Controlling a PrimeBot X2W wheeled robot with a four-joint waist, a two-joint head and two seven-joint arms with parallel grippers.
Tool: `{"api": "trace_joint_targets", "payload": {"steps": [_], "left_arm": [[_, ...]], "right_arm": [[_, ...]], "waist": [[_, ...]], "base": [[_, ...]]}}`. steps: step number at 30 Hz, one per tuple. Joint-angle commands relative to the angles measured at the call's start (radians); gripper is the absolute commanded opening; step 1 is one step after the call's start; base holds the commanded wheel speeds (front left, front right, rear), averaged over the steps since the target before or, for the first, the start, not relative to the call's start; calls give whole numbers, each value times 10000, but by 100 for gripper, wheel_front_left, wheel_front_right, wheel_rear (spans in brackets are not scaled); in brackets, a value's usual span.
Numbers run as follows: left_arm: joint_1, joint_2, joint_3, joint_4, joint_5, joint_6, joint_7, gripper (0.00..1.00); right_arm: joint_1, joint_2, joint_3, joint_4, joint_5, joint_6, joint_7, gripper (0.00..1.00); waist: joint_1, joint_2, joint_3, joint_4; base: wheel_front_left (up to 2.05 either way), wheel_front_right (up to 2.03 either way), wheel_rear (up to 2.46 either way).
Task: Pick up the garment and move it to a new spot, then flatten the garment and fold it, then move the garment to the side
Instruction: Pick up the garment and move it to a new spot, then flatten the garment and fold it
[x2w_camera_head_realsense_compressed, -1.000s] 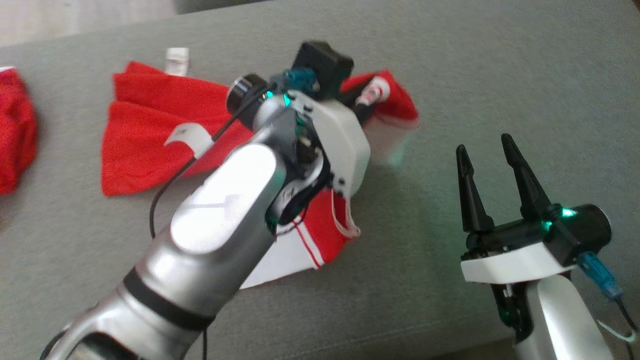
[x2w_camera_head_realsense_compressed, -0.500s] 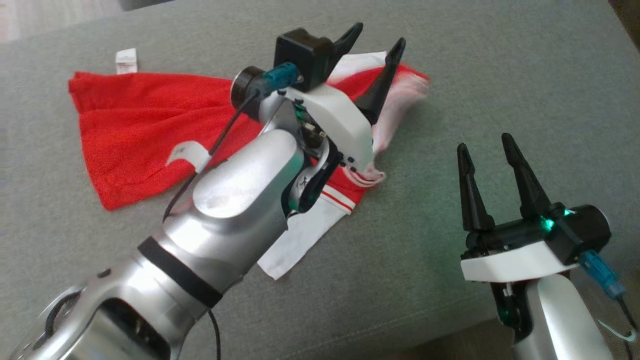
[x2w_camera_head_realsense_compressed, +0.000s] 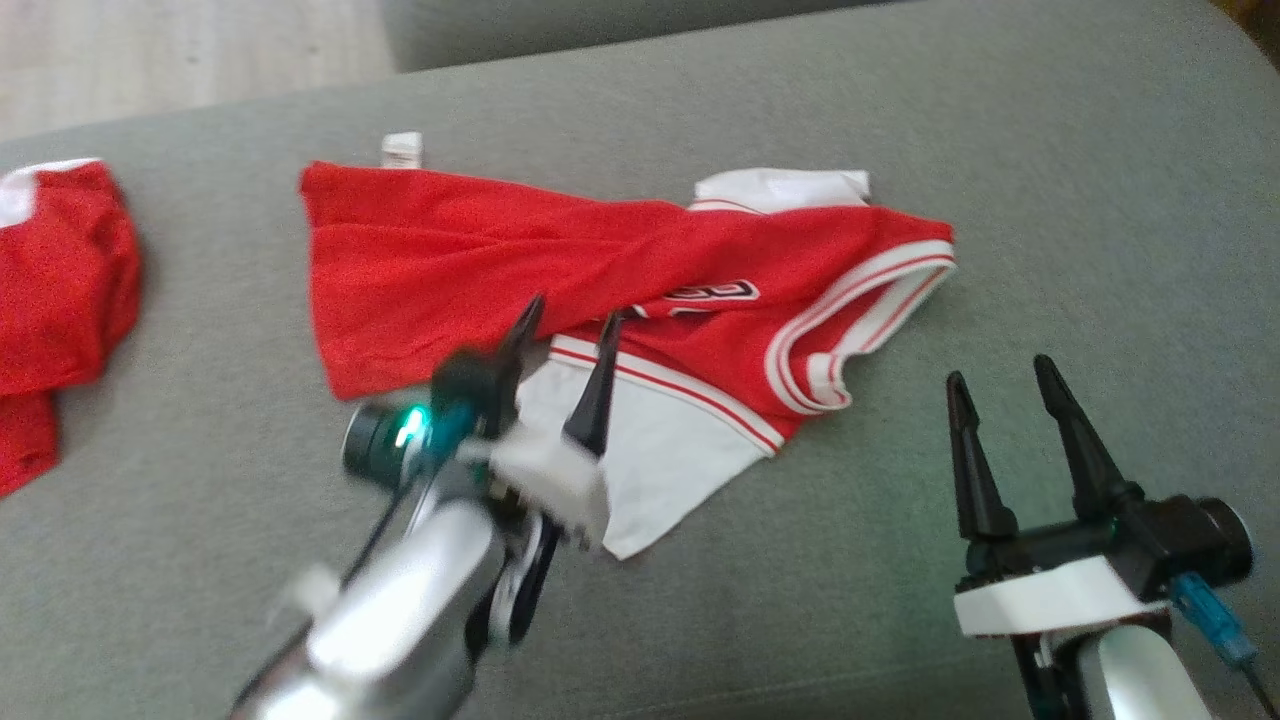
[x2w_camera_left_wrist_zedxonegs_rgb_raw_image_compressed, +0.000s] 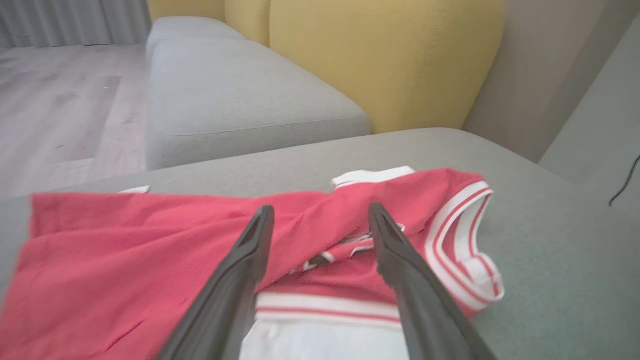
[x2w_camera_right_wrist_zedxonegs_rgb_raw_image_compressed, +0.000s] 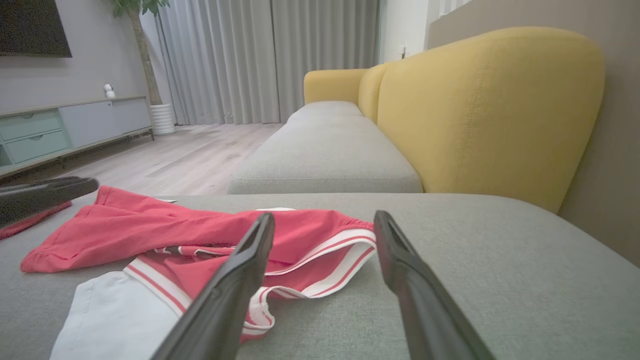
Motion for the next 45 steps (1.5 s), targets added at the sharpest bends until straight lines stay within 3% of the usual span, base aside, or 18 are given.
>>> {"api": "trace_joint_targets", "payload": {"steps": [1, 7, 17, 21, 28, 35, 45], "left_arm": [[251, 289, 687, -776, 494, 246, -120, 100], [2464, 704, 2150, -2219, 1952, 627, -122, 100], [5075, 672, 4485, -2903, 3005, 178, -123, 100], [5895, 498, 5585, -3112, 3382, -251, -123, 100], [6540, 39, 6938, -3301, 4071, -1457, -123, 100], [6683, -527, 7715, -3042, 4563, -2387, -124, 100], [6582, -1015, 8021, -2786, 5170, -3168, -124, 100]], "right_arm": [[-13, -24, 70, -367, -150, 77, -93, 100], [422, -24, -265, -507, -554, 77, -93, 100], [1031, -24, -977, -485, -474, 77, -93, 100], [1309, -24, -1296, -247, -282, 77, -93, 100], [1559, -24, -1558, 259, -91, 77, -93, 100], [1517, -24, -1490, 478, 34, 77, -93, 100], [1354, -24, -1383, 482, -35, 77, -93, 100]], "waist": [[0, 0, -413, 507], [0, 0, -737, 1109], [0, 0, -1222, 1786], [0, 0, -1396, 1907], [0, 0, -1449, 1937], [0, 0, -1435, 1814], [0, 0, -1333, 1591]], "base": [[0, 0, 0], [0, 0, 0], [0, 0, 0], [0, 0, 0], [0, 0, 0], [0, 0, 0], [0, 0, 0]]}}
